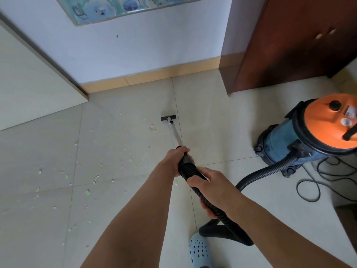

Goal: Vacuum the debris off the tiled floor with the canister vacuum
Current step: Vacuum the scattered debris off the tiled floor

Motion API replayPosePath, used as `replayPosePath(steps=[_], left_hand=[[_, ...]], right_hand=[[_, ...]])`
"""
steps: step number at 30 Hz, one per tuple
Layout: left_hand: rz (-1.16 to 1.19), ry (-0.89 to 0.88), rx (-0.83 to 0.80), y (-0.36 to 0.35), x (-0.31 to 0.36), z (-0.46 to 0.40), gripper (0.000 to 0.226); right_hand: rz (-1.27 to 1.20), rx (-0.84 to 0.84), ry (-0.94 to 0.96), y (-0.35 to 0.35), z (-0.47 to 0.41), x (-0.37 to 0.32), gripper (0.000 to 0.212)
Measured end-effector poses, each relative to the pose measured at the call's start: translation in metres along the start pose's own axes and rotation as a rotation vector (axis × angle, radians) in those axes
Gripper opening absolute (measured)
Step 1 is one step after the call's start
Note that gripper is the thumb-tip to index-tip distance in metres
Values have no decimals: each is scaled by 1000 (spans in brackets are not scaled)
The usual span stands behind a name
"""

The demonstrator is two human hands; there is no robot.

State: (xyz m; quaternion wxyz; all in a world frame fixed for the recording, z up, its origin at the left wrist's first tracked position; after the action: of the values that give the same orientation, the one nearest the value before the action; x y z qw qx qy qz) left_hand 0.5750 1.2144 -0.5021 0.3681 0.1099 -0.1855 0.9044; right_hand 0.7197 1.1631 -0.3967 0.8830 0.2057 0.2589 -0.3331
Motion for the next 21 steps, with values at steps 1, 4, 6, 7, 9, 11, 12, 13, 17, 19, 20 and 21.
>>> replayPosePath(steps=[1,4,6,7,9,11,12,13,17,19,20,21], left_hand=[[-3,3,-1,-2,3,-2,9],[-12,11,6,-5,7,-5,9],[-9,23,-8,-5,7,-3,9],[-10,26,-9,-5,7,-1,9],[-13,24,-3,-3,4,1,9],[-19,26,-2,-1,0,4,10],[-27,25,-3,0,-4,6,12],[-34,24,-1,1,-8,8,14],[-40,15,12,10,-30,18,18],[-36,17,18,15,-44,26,16],[-28,19,19,18,-51,31,14],[-19,22,20,20,-58,36,13]], right_hand=[[6,3,-2,1,-3,-2,35],[26,11,-11,3,-7,-7,35],[28,4,-17,3,-6,-9,34],[30,-3,-21,3,-4,-9,33],[28,-13,-34,4,0,-10,33],[13,-21,-51,3,6,-8,33],[8,-24,-58,2,9,-6,33],[6,-28,-61,1,13,-3,33],[13,-35,-64,-5,30,13,31],[21,-39,-66,-11,41,23,32],[27,-41,-66,-14,46,29,32],[36,-42,-64,-17,52,34,33]])
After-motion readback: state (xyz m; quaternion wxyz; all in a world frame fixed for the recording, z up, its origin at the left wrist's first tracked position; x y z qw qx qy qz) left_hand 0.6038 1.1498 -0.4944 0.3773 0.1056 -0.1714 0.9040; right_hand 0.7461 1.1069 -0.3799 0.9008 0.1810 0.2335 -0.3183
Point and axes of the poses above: each hand's wrist, its own z-axis away from the middle knuckle, its own y-axis out of the back of the hand, x = y × z, the point moved 2 cm from there along -z, towards the middle knuckle, and after that the axes turned 14 degrees about z, right-handed, at the moved point
